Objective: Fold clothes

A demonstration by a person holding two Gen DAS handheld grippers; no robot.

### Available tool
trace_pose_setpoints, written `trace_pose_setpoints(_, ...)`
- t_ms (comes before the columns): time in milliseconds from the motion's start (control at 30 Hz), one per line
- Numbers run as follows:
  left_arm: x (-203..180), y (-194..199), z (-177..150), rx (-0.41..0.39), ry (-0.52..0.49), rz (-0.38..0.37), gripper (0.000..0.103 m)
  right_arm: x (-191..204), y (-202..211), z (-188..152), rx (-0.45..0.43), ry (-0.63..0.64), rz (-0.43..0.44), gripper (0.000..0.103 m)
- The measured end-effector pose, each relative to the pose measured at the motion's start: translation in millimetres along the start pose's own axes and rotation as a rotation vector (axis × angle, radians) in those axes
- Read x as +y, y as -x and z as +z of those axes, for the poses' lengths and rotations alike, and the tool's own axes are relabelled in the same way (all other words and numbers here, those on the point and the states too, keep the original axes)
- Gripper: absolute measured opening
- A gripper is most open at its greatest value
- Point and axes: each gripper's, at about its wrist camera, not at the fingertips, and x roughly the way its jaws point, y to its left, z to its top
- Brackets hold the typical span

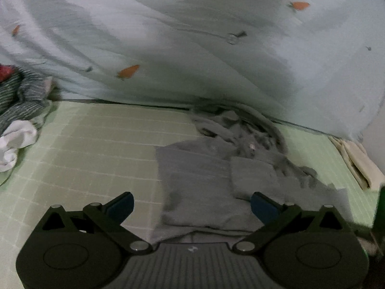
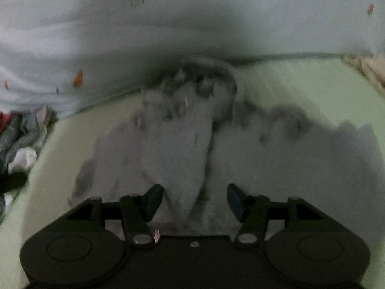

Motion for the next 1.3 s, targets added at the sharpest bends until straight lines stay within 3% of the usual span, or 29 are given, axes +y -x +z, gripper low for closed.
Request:
trace_pose_setpoints(33, 2.8, -0.7, -0.9, 0.005, 0.01, 0.008, 0.102, -5.1, 2.6, -3.6, -0.008, -0.017, 0.001, 0.083)
trace_pose_setpoints(100, 6.3, -5.1, -3.5, 0.027, 0.031, 0.021, 0.102, -17.6, 15.9, -4.3, -0.053, -0.052, -0.023, 0.094)
trace_pose_setpoints(300, -8.1, -26.1, -9.6, 0.114, 0.008, -0.001, 0.102, -71.5, 55.6, -6.2, -0.214, -0.085, -0.257, 0.102)
trace_pose_setpoints(467, -28.4, -39.9, -10.1, 0.155, -0.055, -0.046, 0.102, -129.2, 61.6, -26.8, -0.201, -0.206, -0.426, 0.103)
trace_pose_setpoints(600, -47.0, -52.3, -3.5, 0.164, -0.11, -0.09, 0.102, -159.3, 65.6, -42.9, -0.18, -0.343, -0.452, 0.103)
trace_pose_setpoints(767, -66.2, -76.5, 7.6, 0.178, -0.141, -0.125, 0.102, -156.3, 53.8, -43.3, -0.181, -0.284, -0.511, 0.103)
trace_pose_setpoints(867, -77.2, -95.2, 14.2, 0.188, -0.149, -0.139, 0.102, -145.4, 37.0, -41.6, -0.166, -0.184, -0.585, 0.103)
trace_pose_setpoints(1133, -95.6, -140.0, 12.1, 0.287, -0.134, -0.146, 0.1, -145.1, 36.0, -44.4, -0.199, -0.171, -0.572, 0.103)
trace_pose_setpoints(1233, -96.2, -146.0, 7.2, 0.306, -0.12, -0.178, 0.092, -145.1, 33.9, -43.5, -0.201, -0.172, -0.575, 0.103)
trace_pose_setpoints(1300, -95.7, -149.5, 5.6, 0.309, -0.112, -0.183, 0.078, -144.3, 33.9, -43.5, -0.201, -0.172, -0.576, 0.103)
